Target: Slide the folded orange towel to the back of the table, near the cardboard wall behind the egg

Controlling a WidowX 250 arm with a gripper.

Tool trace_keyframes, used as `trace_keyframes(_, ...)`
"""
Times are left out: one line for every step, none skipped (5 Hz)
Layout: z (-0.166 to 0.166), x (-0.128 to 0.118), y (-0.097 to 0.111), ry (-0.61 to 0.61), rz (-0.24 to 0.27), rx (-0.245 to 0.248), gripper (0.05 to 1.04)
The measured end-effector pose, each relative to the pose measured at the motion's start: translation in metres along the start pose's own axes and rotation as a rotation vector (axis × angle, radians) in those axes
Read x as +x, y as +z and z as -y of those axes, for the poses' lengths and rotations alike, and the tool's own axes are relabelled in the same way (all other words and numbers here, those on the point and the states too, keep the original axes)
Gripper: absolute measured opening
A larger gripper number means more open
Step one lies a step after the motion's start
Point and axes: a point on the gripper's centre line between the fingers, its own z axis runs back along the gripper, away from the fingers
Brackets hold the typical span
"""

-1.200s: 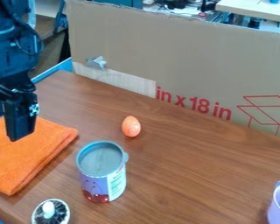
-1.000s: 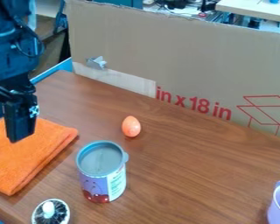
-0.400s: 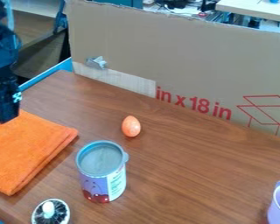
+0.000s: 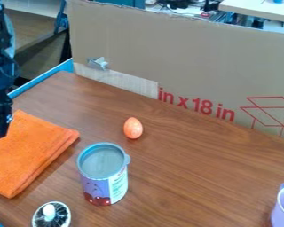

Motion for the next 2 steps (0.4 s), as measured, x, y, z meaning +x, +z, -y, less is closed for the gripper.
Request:
trace_keyframes(-0.003, 0.003, -0.012, 0.027, 0.019, 0.014, 1.001)
trace_keyframes(0.001, 0.011, -0.027, 0.015, 0.031, -0.009, 1.001)
